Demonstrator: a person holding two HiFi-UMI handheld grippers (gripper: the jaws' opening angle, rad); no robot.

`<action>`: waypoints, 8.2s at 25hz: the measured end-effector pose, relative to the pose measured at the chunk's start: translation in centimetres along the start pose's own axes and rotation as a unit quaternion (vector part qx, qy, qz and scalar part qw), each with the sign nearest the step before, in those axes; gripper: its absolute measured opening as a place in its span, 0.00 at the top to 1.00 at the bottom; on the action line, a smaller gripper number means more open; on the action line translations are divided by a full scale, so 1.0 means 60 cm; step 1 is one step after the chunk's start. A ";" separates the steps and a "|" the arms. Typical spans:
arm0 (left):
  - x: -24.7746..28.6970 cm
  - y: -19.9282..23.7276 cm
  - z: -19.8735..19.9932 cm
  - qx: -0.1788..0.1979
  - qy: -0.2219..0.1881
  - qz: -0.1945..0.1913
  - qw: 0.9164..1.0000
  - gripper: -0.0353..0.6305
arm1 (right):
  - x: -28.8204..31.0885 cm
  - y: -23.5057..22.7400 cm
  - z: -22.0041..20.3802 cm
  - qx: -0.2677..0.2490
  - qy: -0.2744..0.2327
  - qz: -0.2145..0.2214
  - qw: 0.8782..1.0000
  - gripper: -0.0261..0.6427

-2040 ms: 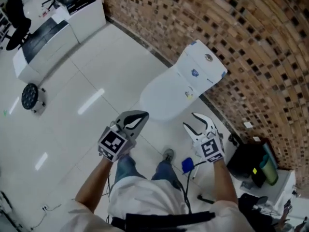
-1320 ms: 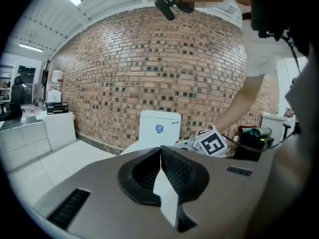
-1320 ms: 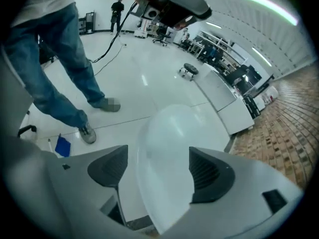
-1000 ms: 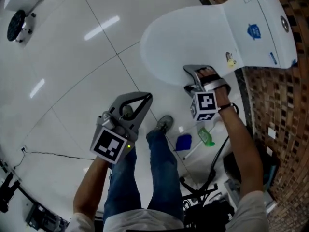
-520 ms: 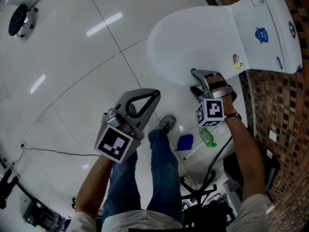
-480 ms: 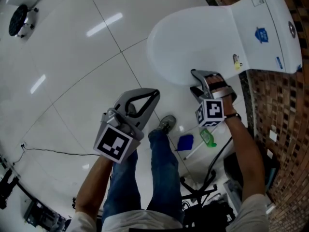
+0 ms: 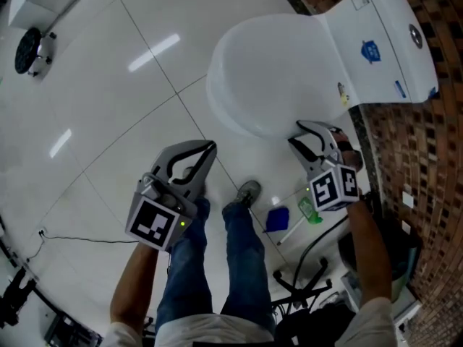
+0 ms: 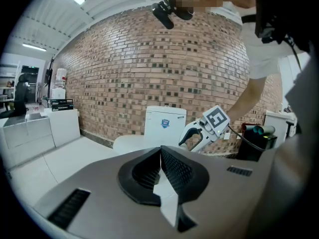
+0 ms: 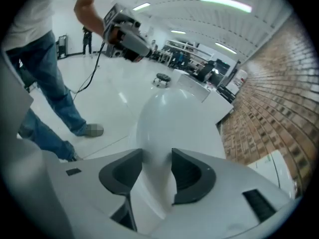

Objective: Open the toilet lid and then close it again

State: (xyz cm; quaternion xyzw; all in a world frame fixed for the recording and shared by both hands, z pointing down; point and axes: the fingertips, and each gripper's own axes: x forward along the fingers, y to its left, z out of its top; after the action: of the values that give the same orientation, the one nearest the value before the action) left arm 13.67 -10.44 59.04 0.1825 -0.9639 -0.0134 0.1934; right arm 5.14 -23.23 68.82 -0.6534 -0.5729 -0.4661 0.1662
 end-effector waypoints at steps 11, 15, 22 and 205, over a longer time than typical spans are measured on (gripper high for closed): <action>0.034 -0.030 0.057 0.009 -0.014 -0.019 1.000 0.95 | -0.178 -0.136 -0.025 0.264 -0.149 -0.194 0.933 0.74; 0.050 -0.046 0.069 0.006 -0.021 -0.026 0.999 0.95 | -0.246 -0.190 -0.071 0.325 -0.160 -0.262 0.894 0.78; 0.063 -0.078 0.092 0.018 -0.019 -0.045 0.999 0.95 | -0.344 -0.326 -0.224 0.446 -0.182 -0.411 0.774 0.97; 0.326 0.360 0.434 0.237 0.005 -0.694 0.680 0.95 | 0.168 -0.341 0.221 0.328 0.536 -0.361 0.689 0.71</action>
State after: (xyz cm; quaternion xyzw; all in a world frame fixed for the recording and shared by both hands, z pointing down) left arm -20.43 1.55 44.21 0.8391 -0.5305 0.0858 0.0841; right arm -8.71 -1.40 63.65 0.0610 -0.6944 -0.5436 0.4675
